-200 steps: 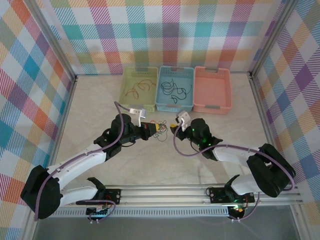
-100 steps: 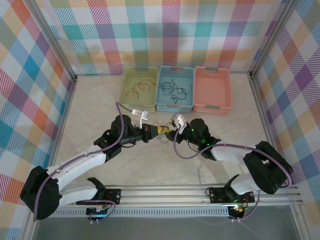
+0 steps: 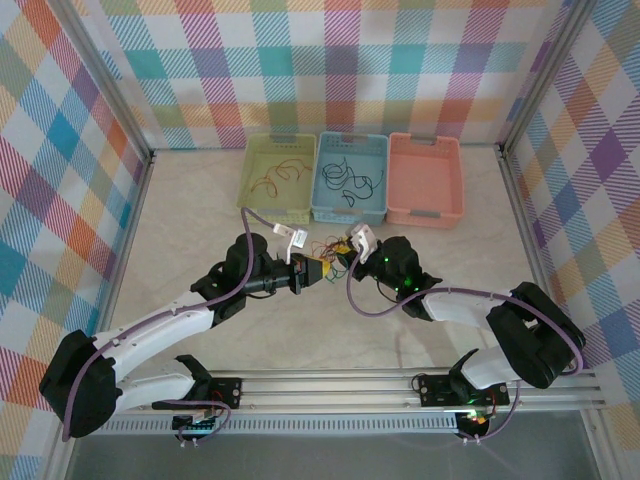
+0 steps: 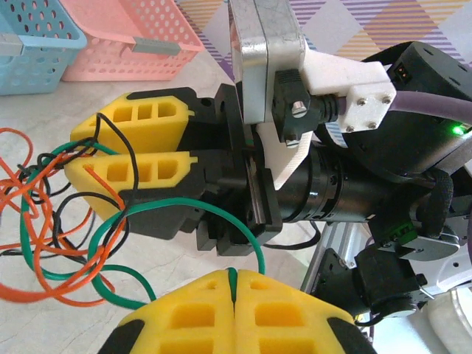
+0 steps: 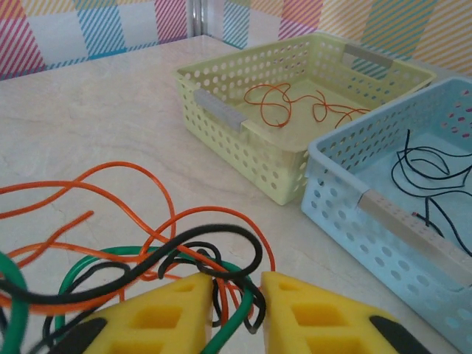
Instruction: Untangle the cables
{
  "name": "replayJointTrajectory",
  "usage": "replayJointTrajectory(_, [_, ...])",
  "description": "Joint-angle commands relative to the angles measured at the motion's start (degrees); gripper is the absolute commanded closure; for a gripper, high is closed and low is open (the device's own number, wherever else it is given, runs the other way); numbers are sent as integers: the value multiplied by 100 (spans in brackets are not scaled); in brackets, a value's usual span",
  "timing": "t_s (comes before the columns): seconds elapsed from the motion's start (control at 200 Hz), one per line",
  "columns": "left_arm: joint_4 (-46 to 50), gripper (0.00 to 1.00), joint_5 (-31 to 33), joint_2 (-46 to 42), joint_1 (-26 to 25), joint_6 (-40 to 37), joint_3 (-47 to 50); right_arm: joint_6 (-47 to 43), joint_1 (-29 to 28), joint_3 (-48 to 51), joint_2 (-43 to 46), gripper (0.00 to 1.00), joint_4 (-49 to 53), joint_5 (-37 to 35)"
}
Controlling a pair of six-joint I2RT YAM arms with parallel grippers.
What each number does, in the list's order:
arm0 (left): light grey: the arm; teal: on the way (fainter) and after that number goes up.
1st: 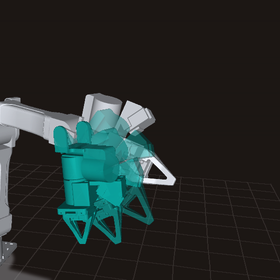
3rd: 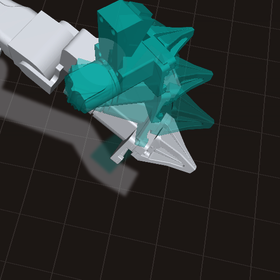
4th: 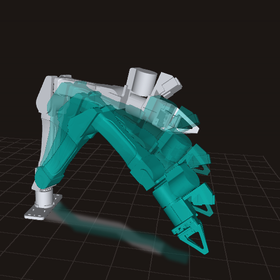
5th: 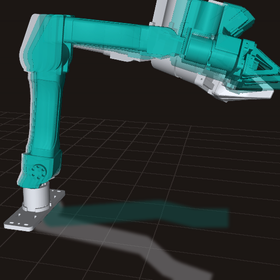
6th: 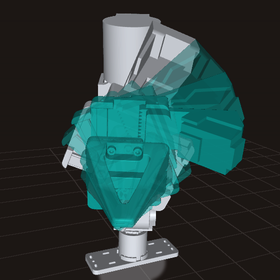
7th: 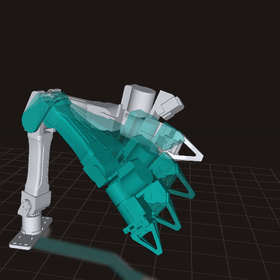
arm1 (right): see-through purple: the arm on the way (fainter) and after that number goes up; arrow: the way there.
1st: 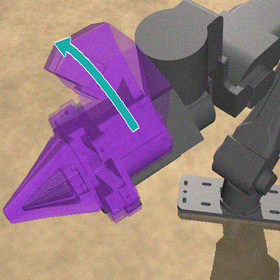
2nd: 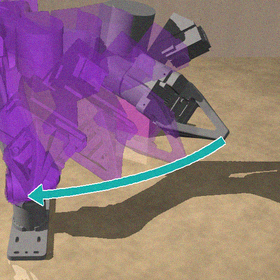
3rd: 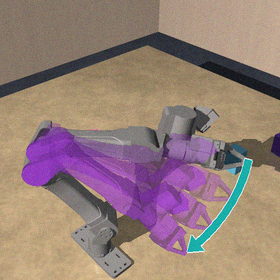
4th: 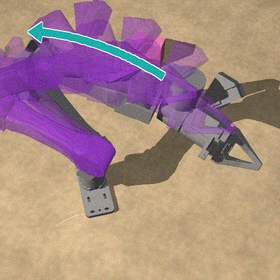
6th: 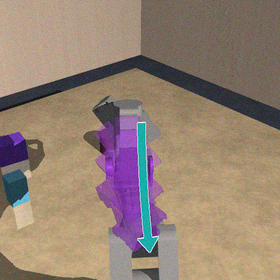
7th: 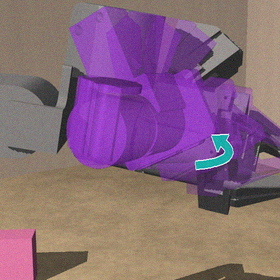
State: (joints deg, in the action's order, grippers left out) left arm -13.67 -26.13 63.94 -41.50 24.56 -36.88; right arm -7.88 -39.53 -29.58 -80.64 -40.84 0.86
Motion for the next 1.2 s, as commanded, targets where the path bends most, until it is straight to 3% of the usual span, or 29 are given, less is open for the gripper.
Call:
replayJointTrajectory(0.0, [-38,100,-62,-95,-67,-166,-96,92,61,105,173,83,-230,-108])
replayJointTrajectory(0.24, [92,100,238,-205,-62,-215,-65,640,331,71,145,100,7,-462])
replayJointTrajectory(0.36, [204,100,562,-441,-67,-239,-4,1018,512,59,115,100,198,-895])
replayJointTrajectory(0.55, [888,100,2307,-1060,-60,-273,132,1642,768,15,57,100,628,-1607])
replayJointTrajectory(0.795, [1384,100,4028,-1939,-69,-28,408,2322,885,-110,-5,100,1185,-2670])
replayJointTrajectory(0.975, [1633,100,4917,-2317,-68,249,505,2869,928,-176,4,100,1658,-3533])
replayJointTrajectory(1.195, [1860,100,5525,-2512,-64,494,542,3139,1001,-201,-12,100,1895,-3804])
